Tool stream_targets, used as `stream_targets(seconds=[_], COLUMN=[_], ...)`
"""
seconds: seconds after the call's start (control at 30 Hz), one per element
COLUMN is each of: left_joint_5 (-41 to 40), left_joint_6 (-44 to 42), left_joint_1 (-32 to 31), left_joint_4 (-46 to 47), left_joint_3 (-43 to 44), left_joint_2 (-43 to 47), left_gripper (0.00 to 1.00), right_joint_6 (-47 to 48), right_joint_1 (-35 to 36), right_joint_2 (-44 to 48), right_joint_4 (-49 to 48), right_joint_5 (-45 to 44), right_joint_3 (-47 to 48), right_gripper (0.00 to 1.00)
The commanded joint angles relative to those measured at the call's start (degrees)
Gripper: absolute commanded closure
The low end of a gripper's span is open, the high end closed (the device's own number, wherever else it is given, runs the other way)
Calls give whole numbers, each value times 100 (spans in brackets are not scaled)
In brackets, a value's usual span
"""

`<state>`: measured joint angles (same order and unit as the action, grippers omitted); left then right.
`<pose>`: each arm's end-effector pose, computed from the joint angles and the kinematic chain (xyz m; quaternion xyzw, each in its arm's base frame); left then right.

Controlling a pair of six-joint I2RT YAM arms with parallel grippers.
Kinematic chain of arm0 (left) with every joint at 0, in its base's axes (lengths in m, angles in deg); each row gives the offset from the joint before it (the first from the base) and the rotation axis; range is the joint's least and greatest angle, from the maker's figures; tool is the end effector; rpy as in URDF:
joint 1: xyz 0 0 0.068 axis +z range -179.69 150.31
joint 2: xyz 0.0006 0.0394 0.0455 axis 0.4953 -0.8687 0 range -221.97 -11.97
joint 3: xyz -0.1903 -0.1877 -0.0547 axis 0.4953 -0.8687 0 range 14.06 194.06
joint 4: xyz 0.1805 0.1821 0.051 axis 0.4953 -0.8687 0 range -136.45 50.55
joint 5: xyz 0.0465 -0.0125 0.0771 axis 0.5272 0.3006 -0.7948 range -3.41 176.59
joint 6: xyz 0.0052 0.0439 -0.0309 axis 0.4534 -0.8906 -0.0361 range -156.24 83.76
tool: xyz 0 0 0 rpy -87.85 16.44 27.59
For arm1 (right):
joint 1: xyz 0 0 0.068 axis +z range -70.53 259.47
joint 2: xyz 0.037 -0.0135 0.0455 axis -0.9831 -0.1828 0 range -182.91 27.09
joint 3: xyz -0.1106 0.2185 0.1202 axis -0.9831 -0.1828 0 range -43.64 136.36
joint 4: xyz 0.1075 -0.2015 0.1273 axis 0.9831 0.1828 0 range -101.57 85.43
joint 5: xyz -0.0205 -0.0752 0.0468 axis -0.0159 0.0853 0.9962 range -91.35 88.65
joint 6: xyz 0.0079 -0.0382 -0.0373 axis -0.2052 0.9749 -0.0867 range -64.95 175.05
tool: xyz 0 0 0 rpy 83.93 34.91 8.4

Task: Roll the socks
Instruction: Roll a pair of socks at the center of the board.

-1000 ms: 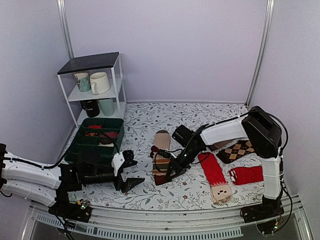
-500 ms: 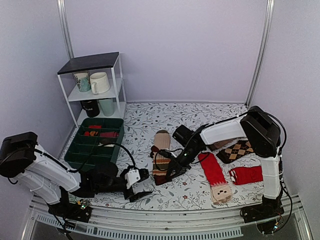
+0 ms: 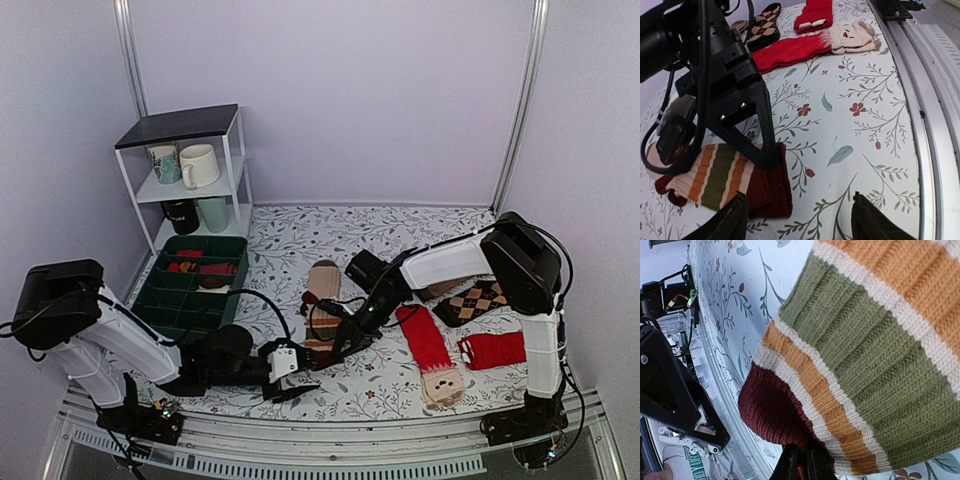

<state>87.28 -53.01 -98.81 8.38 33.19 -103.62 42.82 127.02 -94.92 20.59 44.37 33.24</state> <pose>0.0916 -0.2413 0.1160 0.5760 0.6141 -0.2425 0.4821 0.2491 0.3102 0.1096 0.3188 -0.8596 -0.3855 0.1040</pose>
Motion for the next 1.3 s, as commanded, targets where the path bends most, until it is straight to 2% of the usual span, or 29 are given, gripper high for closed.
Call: stream_targets(seconds=[0.0, 0.23, 0.4, 0.67, 0.87, 1.03, 1.2, 1.27], left_joint_5=[145, -16, -107, -1086, -1191, -954, -613, -435], left_joint_6=[-231, -246, -225, 66, 220, 406, 521, 624], left_joint_1=[-101, -83, -84, -50, -22, -8, 6, 23], left_joint_4=[-220, -422, -699, -1042, -1235, -1566, -1694, -1679], left_joint_3=[359, 670, 846, 1139, 1178, 1179, 1229, 1193], left_joint_2=[-322, -778, -972, -1278, -1306, -1270, -1285, -1232], left_gripper=[27, 24, 30, 41, 44, 64, 100, 100], right_joint_6=[-55, -112, -103, -97, -26, -25, -25, -58], right_joint_1=[-42, -37, -41, -40, -41, -42, -46, -61], right_joint_2=[-302, -263, -245, -225, -202, -208, -200, -172], right_joint_4=[521, 388, 378, 354, 423, 403, 370, 283], right_joint_5=[-733, -670, -643, -526, -513, -487, -440, -362], right_joint_3=[-281, -407, -467, -499, -636, -679, -649, -646], right_gripper=[96, 96, 96, 96, 96, 96, 96, 95])
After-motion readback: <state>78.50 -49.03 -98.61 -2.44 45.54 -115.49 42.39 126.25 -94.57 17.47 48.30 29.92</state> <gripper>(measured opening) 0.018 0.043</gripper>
